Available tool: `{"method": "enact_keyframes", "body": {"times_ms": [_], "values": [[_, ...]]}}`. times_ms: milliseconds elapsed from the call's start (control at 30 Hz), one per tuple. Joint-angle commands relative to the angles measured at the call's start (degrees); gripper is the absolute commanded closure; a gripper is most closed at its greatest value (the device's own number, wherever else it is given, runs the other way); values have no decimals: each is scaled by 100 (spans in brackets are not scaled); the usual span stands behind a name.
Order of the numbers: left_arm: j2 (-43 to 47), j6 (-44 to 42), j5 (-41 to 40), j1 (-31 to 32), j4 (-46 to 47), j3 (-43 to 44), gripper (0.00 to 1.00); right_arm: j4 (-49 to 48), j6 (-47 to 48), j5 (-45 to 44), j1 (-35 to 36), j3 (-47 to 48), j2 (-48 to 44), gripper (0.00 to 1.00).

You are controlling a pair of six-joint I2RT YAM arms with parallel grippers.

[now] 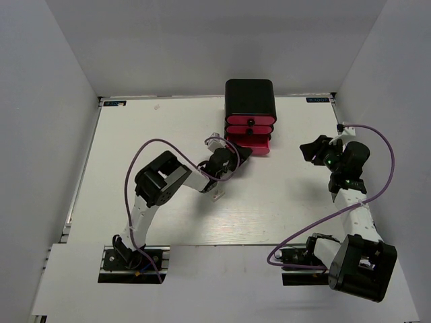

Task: Sort the stationery into containers
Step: Open the drawer in the storage box, then pick up the stationery from the center of the board.

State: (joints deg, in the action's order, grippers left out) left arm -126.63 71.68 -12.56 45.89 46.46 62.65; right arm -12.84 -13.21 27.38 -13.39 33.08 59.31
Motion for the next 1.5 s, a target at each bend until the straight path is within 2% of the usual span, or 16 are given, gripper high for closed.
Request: {"method": "enact_keyframes", "body": {"times_ms": [0,200,300,333,367,467,500,567,667,700,767,867,1167,1400,1433,1467], "values": [[656,-400,280,-1,-593,-139,27,-280,64,145,-41,-38,19,48],[1491,-734,947,-1,-1735,-385,28,-254,82,145,-68,-39,-68,48],[2060,-1268,1202,51,-2219,-525,38,-271,100,171,-94,-56,-86,48],[2237,-1523,1203,52,-2585,-526,43,-263,100,172,-111,-65,-95,48],[2404,-2178,1255,52,-2833,-526,59,-263,91,198,-111,-65,-86,48],[2976,-3533,1693,-18,-3962,-308,90,-263,91,224,-138,-82,-130,48],[3047,-4330,1695,-19,-4439,-185,95,-263,99,216,-164,-82,-121,48],[3048,-5011,1695,-80,-5458,211,95,-280,91,259,-173,-91,-121,48],[2847,-6067,1257,-19,-7364,458,77,-298,91,286,-173,-83,-121,48],[2793,-6400,1256,-19,-7623,458,58,-289,91,312,-173,-91,-113,48],[2653,-6683,1325,43,-7931,458,49,-307,99,330,-182,-91,-104,48],[2520,-6956,1046,95,-8240,301,45,-298,99,339,-191,-91,-121,48],[2705,-7080,1282,201,-7819,28,39,-351,91,391,-217,-144,-121,48],[3021,-7027,2001,201,-7564,-183,38,-351,100,418,-243,-144,-104,48],[3091,-6975,2072,201,-7485,-235,23,-359,100,426,-243,-153,-86,48],[3196,-6975,2125,201,-7432,-306,23,-359,100,453,-243,-135,-86,48]]}}
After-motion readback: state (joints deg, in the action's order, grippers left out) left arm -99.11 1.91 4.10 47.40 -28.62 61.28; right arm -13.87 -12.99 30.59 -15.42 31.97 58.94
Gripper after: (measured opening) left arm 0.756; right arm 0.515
